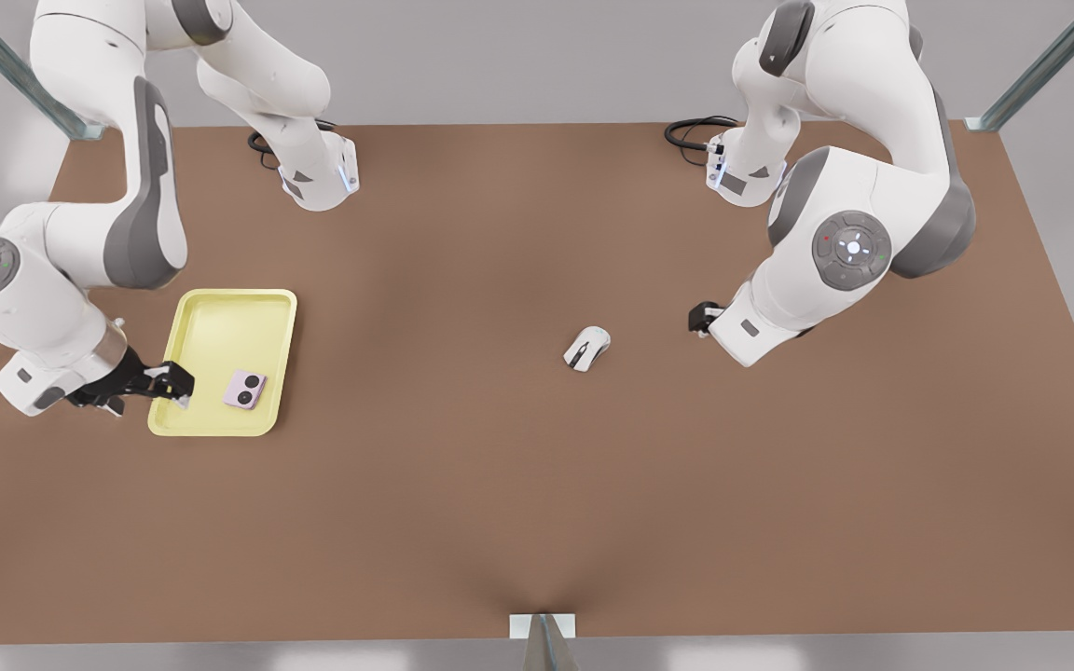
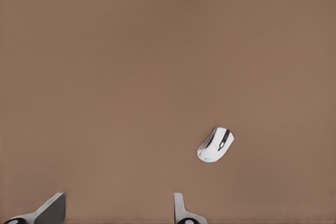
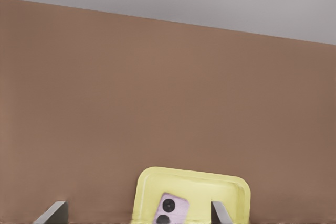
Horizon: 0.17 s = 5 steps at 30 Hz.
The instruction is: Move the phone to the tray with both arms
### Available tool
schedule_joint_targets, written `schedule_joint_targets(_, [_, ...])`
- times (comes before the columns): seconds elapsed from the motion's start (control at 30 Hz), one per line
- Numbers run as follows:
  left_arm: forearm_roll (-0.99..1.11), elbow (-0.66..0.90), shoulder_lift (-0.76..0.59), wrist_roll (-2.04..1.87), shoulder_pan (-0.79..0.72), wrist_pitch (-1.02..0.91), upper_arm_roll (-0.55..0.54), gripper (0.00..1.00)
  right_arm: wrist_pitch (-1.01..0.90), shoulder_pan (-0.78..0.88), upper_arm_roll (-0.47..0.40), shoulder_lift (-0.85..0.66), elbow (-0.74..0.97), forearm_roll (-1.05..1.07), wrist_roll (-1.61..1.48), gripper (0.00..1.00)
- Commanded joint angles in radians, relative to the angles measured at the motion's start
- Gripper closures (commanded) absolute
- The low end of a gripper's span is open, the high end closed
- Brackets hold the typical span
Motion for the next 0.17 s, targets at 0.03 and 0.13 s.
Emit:
schedule_joint_targets(0.03, [0.001, 0.000, -0.001, 0.006, 0.000, -0.011, 0.000, 0.00, -0.232, 0.119, -0.125, -0.123, -0.152, 0.057, 0.034, 0.00])
schedule_joint_targets(0.13, [-0.001, 0.000, 0.000, 0.006, 0.000, -0.011, 0.000, 0.00, -0.243, 0.126, -0.126, -0.120, -0.118, 0.057, 0.031, 0.00])
